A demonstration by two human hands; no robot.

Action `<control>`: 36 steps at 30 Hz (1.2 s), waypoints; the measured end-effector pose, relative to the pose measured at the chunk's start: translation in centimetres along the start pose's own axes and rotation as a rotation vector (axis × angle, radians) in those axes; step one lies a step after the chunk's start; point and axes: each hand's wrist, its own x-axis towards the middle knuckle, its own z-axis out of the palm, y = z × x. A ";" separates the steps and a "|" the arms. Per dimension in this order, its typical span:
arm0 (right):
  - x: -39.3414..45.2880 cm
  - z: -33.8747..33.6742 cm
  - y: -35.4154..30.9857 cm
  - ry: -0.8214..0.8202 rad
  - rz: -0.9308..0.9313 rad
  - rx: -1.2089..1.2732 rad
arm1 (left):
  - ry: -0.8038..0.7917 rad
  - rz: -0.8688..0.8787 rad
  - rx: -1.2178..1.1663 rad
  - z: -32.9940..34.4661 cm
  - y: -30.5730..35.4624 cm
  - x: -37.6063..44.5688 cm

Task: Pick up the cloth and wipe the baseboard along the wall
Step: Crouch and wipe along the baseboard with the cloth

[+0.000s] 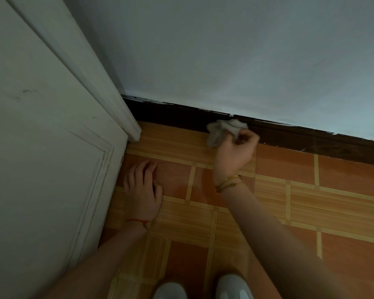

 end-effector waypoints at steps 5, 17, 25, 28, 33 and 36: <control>3.7 -3.4 0.4 0.123 0.025 0.007 | -0.039 -0.006 0.029 -0.2 0.1 0.0; -0.9 0.5 0.1 -0.210 -0.048 -0.028 | -0.067 0.106 0.002 1.4 5.7 0.8; 5.6 -7.3 1.4 -0.037 -0.128 -0.149 | -0.109 0.156 0.063 3.0 7.7 1.0; 4.4 -7.3 2.5 -0.240 -0.256 -0.239 | -0.112 0.159 0.088 3.0 7.6 1.0; 1.1 -2.6 3.9 -0.530 -0.384 -0.411 | -0.110 0.179 0.095 3.1 7.3 0.9; 0.8 -2.0 4.3 -0.596 -0.491 -0.521 | -0.103 0.185 0.077 3.1 7.3 0.9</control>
